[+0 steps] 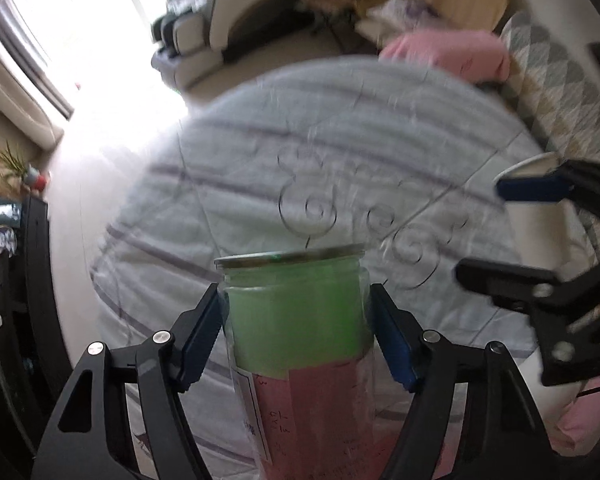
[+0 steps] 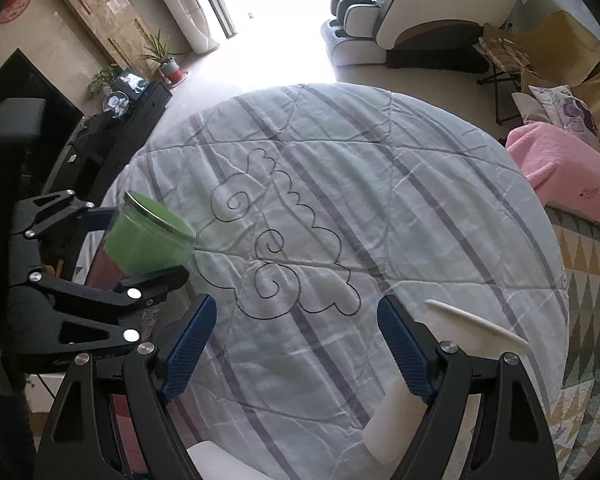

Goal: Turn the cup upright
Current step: 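Lift the pink can and rotate it green end up with the left tool, then lower the pink can upright onto the table and open the left tool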

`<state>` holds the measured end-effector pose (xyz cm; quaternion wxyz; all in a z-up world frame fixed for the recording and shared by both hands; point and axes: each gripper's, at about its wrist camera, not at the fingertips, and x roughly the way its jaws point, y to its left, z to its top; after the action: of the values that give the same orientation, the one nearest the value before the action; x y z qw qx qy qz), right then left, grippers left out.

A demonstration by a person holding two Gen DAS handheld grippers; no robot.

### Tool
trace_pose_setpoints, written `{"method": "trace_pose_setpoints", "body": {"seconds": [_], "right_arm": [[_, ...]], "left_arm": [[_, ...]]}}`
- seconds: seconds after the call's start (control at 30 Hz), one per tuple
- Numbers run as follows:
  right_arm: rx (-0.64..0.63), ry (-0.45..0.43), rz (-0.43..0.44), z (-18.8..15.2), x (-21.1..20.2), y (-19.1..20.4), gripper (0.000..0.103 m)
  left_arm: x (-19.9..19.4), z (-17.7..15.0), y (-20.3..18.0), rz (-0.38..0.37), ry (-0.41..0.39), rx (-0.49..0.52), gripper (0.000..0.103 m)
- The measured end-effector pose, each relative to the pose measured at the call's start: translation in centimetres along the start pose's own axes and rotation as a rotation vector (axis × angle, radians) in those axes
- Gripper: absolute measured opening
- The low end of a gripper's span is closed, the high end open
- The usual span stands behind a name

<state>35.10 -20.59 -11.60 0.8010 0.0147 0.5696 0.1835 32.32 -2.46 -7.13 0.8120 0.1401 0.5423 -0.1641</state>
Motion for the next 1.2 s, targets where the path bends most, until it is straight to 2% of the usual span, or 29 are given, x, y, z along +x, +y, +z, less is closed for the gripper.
{"method": "trace_pose_setpoints", "body": {"seconds": [0.23, 0.33, 0.5, 0.6, 0.7, 0.87, 1.03, 1.2], "right_arm": [[-0.005, -0.053, 0.019, 0.1, -1.4, 0.8, 0.084], [-0.025, -0.068, 0.004, 0.0, -1.7, 1.3, 0.084], [-0.047, -0.086, 0.029, -0.1, -1.9, 2.3, 0.084], [-0.062, -0.09, 0.016, -0.2, -2.0, 2.7, 0.084], [-0.077, -0.077, 0.009, -0.5, -1.8, 3.2, 0.084], [-0.094, -0.066, -0.009, -1.1, -1.6, 3.7, 0.084], [-0.104, -0.076, -0.021, -1.3, -2.4, 4.0, 0.084], [-0.12, -0.097, -0.046, -1.5, -3.0, 4.5, 0.084]], "left_arm": [[-4.2, -1.7, 0.2, 0.009, -0.225, -0.002, 0.072], [-4.7, -2.6, 0.4, 0.019, -0.306, -0.005, 0.072], [-5.1, -3.2, 0.9, 0.036, -0.422, -0.03, 0.072], [-4.7, -4.0, 1.2, 0.021, -0.433, -0.057, 0.073], [-4.1, -4.8, 1.3, 0.001, -0.409, -0.075, 0.073], [-3.6, -5.3, 1.2, 0.009, -0.386, -0.096, 0.075], [-4.2, -6.0, 1.0, 0.039, -0.397, -0.099, 0.083], [-5.1, -6.6, 0.4, 0.028, -0.42, -0.074, 0.093]]}}
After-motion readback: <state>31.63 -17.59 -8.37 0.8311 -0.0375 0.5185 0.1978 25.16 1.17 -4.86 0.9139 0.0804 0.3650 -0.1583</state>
